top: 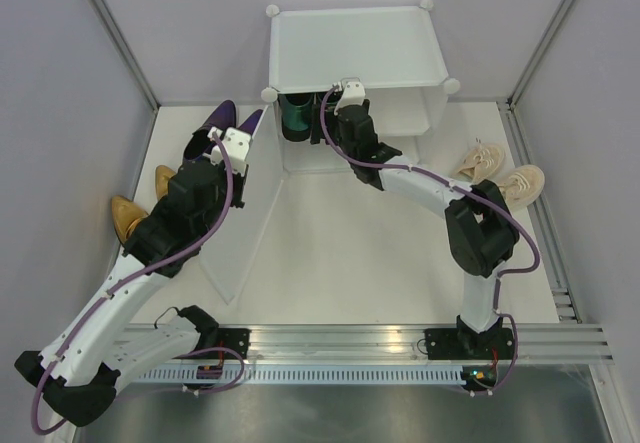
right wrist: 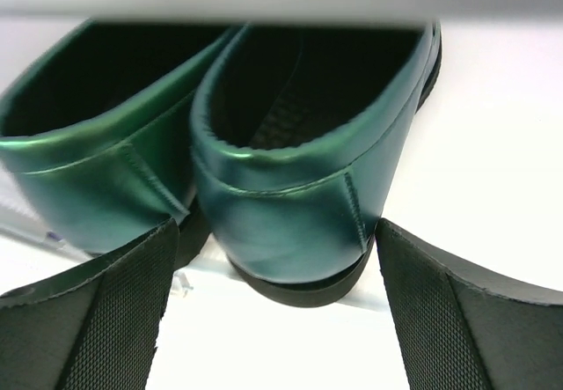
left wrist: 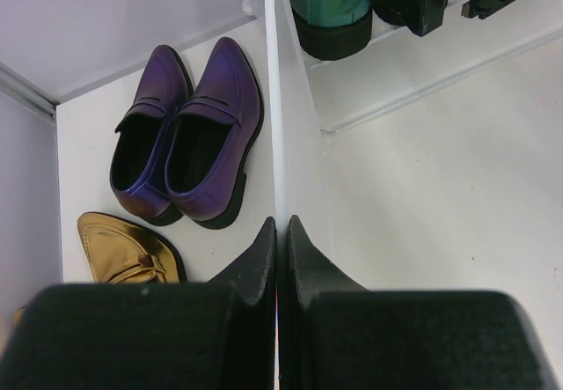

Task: Place and organize the shoes in the shoe cabinet
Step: Place the shoe in the shoe cabinet.

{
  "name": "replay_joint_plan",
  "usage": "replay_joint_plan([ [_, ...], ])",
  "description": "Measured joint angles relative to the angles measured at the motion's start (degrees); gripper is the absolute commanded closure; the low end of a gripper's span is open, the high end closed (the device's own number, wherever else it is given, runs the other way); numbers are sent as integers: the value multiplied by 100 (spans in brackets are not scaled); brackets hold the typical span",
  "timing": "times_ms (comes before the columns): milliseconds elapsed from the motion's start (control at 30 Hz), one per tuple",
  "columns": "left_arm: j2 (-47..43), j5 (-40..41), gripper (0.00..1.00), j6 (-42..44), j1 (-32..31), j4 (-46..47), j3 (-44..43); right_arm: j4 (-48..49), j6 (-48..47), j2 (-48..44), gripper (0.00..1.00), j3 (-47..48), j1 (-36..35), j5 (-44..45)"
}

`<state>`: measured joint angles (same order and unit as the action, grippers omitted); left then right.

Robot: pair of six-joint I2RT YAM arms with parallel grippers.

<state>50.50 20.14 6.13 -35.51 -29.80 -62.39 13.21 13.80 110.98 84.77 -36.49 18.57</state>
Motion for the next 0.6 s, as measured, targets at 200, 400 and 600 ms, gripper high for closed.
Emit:
replay_joint_plan([
  [200, -4, 42, 98, 0, -24, 7, 11, -129, 37, -393, 4, -101, 15, -103],
  [400, -11, 55, 96, 0, -31, 13, 20, -234, 33, -1014, 4, -343, 142, -216],
  [600, -22, 55, 95, 0, -33, 17, 31, -492, 33, -2149, 9, -1220, 208, -153],
])
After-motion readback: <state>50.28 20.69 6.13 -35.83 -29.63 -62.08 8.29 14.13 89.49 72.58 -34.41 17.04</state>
